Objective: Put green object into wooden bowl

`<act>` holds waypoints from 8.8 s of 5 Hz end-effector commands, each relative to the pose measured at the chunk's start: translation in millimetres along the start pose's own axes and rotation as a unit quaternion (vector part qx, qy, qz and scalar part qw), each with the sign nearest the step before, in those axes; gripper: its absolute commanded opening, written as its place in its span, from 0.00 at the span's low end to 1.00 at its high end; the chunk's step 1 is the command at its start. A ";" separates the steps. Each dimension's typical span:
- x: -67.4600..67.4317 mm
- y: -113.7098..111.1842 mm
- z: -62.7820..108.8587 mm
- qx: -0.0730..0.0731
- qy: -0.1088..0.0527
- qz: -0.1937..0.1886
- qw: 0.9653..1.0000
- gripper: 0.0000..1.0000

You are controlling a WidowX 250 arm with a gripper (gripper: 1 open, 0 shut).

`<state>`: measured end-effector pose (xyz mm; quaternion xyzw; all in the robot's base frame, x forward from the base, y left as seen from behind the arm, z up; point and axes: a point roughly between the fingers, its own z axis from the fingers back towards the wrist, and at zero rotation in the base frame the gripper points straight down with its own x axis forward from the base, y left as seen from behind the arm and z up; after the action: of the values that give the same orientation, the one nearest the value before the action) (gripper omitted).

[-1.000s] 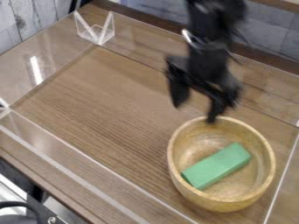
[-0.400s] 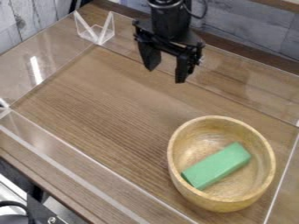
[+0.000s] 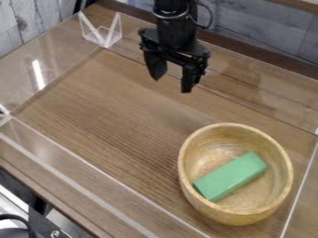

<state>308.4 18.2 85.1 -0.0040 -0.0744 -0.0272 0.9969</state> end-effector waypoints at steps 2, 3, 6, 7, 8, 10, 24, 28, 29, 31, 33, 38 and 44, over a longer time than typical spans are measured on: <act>15.6 -3.4 5.1 0.012 -0.018 0.021 1.000 1.00; 20.4 -9.6 3.1 0.015 -0.016 0.037 0.999 1.00; 24.9 -1.5 -7.0 0.025 -0.003 0.079 0.997 1.00; 28.3 2.9 -9.3 0.032 0.002 0.114 0.993 1.00; 26.9 9.5 -7.0 0.035 0.007 0.132 0.991 1.00; 18.5 13.2 -9.3 0.040 0.013 0.177 0.983 1.00; 23.4 13.1 12.1 0.031 0.034 0.150 0.988 1.00; 9.2 28.1 -30.3 0.036 0.048 0.149 0.987 1.00; 8.3 22.3 -33.0 0.032 0.049 0.134 0.989 1.00; 8.8 11.3 -19.5 0.033 0.047 0.151 0.987 1.00; 12.6 19.0 -1.1 0.027 0.040 0.178 0.983 1.00; 6.8 1.0 -17.4 0.032 0.053 0.150 0.987 1.00; 23.5 15.2 1.3 0.035 0.060 0.178 0.982 1.00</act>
<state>321.7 32.4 73.0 0.0210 0.0175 0.1558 0.9874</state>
